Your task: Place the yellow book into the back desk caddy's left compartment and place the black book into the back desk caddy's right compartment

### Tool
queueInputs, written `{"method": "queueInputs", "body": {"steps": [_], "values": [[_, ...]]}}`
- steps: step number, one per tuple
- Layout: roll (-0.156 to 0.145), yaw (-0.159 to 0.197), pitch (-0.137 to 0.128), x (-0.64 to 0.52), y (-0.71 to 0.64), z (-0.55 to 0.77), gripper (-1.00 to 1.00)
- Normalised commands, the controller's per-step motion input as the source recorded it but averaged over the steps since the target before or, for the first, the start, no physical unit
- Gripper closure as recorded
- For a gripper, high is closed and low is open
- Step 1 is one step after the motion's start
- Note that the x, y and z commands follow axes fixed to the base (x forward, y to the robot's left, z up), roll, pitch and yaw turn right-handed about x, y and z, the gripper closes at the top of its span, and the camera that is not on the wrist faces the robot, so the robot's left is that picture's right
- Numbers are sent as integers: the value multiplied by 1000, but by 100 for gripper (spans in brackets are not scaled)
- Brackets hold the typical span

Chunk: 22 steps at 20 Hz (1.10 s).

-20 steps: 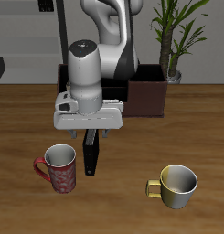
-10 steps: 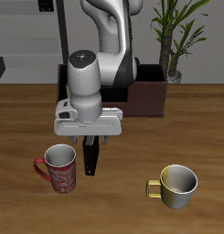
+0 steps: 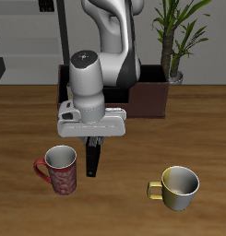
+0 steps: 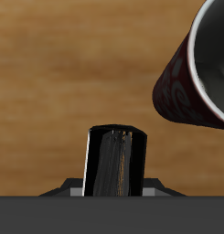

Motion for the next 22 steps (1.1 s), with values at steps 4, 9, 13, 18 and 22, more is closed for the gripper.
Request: {"method": "queueInputs", "body": {"steps": [4,9,13,18,22], "values": [[8,12,-57,-147,110,404,100],[-14,23,-58,-189,138,571,100],[-12,5,-80,-335,232,855,100],[-29,-10,-27,-444,316,794,100],[14,-11,-20,-434,353,641,100]]}}
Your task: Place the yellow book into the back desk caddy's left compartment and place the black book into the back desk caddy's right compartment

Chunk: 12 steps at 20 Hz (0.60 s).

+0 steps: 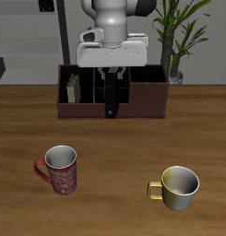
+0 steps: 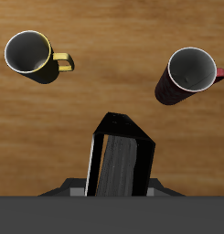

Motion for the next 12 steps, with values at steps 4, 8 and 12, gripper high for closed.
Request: {"method": "queueInputs", "body": {"steps": [4,8,12], "values": [[-7,-3,-35,-446,341,555,100],[18,2,-9,-311,261,271,100],[5,0,3,-306,298,156,100]]}}
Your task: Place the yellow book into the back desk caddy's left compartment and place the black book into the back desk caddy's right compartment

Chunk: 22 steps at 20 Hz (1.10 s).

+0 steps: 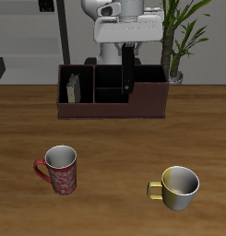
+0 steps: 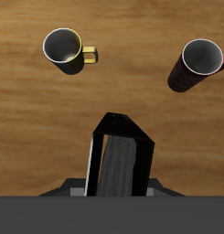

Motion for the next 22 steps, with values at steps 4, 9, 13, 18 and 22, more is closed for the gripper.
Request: {"method": "queueInputs", "body": {"steps": [4,9,13,18,22], "values": [[19,51,-9,-409,420,77,100],[-5,17,-10,-436,319,148,100],[30,24,21,-349,249,36,100],[32,16,-15,-430,105,76,100],[10,14,-18,-357,-7,43,100]]}}
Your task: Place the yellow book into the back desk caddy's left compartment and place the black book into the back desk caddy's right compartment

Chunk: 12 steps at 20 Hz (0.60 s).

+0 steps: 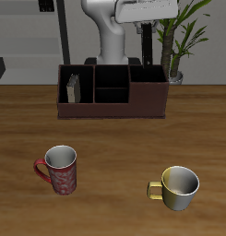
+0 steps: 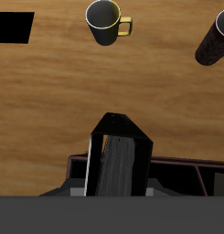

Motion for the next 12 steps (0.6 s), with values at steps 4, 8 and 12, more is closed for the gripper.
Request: {"method": "queueInputs", "body": {"steps": [4,8,12], "values": [[16,26,-13,-315,-43,-6,100],[-33,-13,-10,-216,-139,13,100],[-12,-29,10,-231,-74,-24,100]]}}
